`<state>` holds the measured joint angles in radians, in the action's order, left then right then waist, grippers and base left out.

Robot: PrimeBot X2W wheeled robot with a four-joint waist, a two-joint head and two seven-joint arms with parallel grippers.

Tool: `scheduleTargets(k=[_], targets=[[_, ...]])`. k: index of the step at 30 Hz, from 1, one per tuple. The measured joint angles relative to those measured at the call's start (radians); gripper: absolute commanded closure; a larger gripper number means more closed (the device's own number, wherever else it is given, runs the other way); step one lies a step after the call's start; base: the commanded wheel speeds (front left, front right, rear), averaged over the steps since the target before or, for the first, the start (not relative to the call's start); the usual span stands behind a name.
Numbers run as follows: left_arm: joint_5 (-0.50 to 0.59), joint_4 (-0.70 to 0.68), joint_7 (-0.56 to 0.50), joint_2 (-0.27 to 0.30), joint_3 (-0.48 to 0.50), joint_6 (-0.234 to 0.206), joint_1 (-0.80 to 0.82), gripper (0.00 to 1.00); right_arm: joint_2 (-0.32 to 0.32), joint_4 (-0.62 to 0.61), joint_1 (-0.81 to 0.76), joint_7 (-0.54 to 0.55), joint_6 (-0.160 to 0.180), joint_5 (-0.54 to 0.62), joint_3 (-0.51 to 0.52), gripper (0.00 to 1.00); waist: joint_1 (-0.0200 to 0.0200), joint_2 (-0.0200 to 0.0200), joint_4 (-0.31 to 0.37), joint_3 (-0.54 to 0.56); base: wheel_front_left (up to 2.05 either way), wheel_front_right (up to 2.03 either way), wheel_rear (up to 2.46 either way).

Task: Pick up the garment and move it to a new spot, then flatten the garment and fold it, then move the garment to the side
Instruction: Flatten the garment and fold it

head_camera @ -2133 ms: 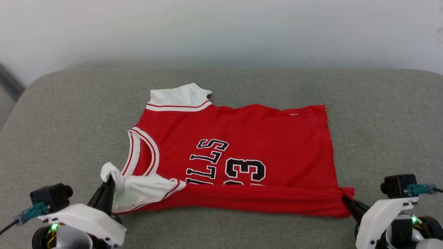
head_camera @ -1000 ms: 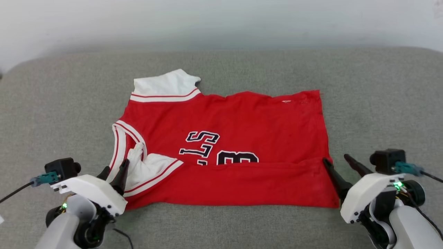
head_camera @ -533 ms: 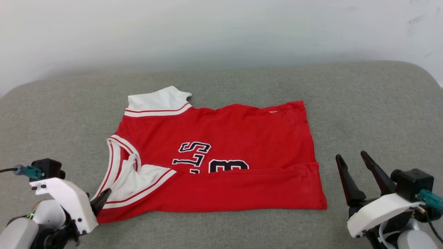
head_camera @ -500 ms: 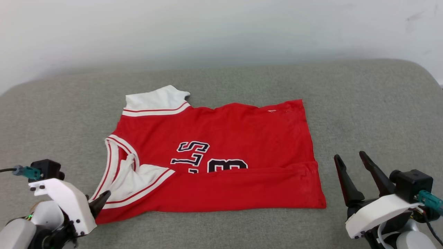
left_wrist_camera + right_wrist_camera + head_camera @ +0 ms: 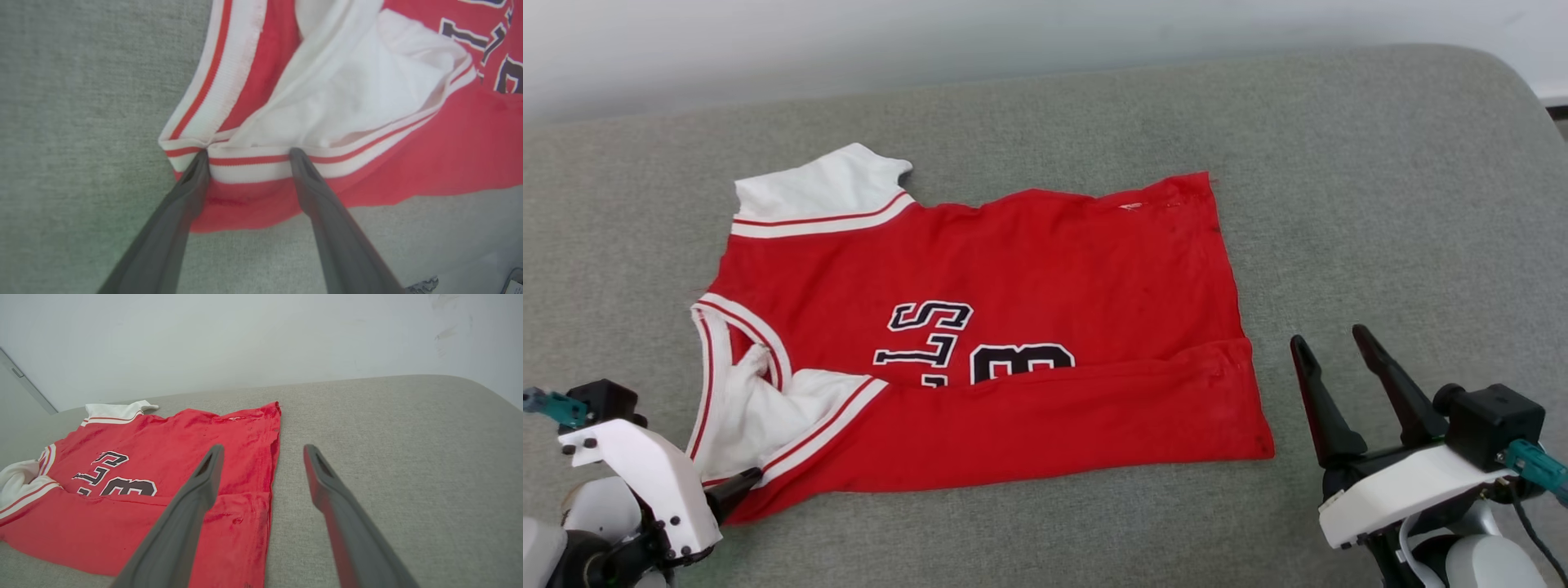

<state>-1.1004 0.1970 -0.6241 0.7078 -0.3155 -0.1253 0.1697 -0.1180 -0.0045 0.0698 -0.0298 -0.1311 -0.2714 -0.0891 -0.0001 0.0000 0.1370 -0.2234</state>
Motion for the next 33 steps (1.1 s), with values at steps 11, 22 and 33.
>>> scheduleTargets(k=[11,22,33], targets=[[-0.002,0.053,0.066,-0.060,-0.007,0.056,0.020,1.00,-0.017,-0.005,0.005,0.094,0.000,-0.049,0.044,0.00,0.0001,0.0000,-0.013,0.012,0.00,0.00,0.00],[0.077,-0.044,0.154,-0.067,-0.015,0.040,0.047,1.00,-0.084,0.094,0.057,0.647,0.000,-0.169,0.067,0.00,0.0001,0.0000,-0.074,0.049,0.00,0.00,0.00],[0.119,-0.125,0.192,-0.090,-0.030,0.016,0.080,1.00,-0.026,0.259,0.175,0.788,0.000,-0.206,0.035,0.12,0.0001,0.0000,-0.122,-0.011,0.00,0.00,0.00]])
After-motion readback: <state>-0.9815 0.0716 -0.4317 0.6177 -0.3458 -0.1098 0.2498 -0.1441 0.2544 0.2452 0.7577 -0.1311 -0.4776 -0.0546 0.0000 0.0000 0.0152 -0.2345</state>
